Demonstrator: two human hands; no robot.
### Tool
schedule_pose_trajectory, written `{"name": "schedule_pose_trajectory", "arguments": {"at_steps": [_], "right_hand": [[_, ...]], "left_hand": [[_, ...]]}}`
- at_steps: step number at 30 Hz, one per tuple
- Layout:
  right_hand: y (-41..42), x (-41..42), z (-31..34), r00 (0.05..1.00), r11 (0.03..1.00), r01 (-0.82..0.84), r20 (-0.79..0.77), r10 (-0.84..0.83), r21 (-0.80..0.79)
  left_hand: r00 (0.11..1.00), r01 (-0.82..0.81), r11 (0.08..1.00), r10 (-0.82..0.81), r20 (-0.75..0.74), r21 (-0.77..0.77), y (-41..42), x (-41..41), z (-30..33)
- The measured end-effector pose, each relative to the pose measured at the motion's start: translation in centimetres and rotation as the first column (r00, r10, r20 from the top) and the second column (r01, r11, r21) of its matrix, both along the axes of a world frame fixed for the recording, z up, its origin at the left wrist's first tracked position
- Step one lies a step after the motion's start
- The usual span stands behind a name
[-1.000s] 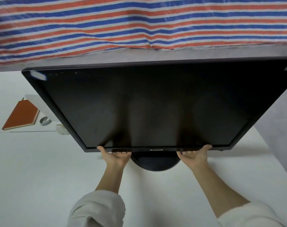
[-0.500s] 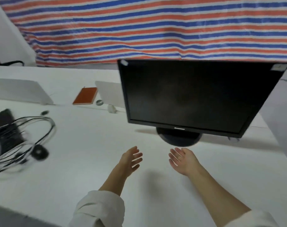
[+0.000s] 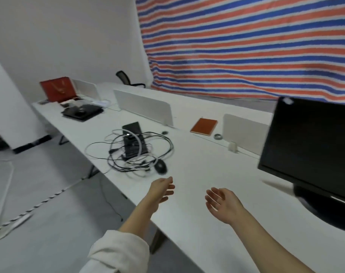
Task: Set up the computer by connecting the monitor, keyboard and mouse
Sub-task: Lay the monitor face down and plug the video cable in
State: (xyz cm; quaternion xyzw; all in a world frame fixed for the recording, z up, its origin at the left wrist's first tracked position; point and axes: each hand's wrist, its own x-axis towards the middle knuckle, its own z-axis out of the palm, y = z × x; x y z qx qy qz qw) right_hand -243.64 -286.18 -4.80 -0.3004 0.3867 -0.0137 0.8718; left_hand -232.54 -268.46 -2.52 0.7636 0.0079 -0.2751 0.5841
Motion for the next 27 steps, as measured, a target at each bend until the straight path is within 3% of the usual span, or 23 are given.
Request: {"name": "schedule_pose_trajectory", "arguments": {"at_steps": [5,11,16,20,24,27], "right_hand": [[8.3,10.3,-0.4,0.994,0.990,-0.113,-0.013,0.112,-0.084],[14.6,20.0,-1.4,0.970,0.922,-0.243,-0.094,0.225,-0.300],[15.5,27.1,-2.0,0.965,0.827,-0.262,-0.152,0.215,-0.497],[14.5,34.0,-3.2,0.936,0.759,-0.350,-0.185,0.299,-0.548],[14.4,39.9,-4.1,0.888,0.740,-0.454,-0.182,0.422,-0.496],[14.6,42.5,-4.8,0.868,0.628,-0.462,-0.175,0.464,-0.626]], "left_hand": [[0.993,-0.089,0.996,0.087,0.078,0.022,10.2,8.4,-0.4],[0.982,-0.169,0.984,0.163,0.094,0.055,18.6,17.3,-1.5],[0.980,-0.177,0.983,0.171,0.101,0.054,19.9,22.6,-2.9],[0.980,-0.161,0.985,0.152,0.132,0.063,18.8,27.2,-3.8],[0.951,-0.173,0.980,0.141,0.275,0.095,17.1,32.1,-2.8],[0.907,-0.170,0.977,0.106,0.408,0.125,15.3,35.4,-0.9]]}}
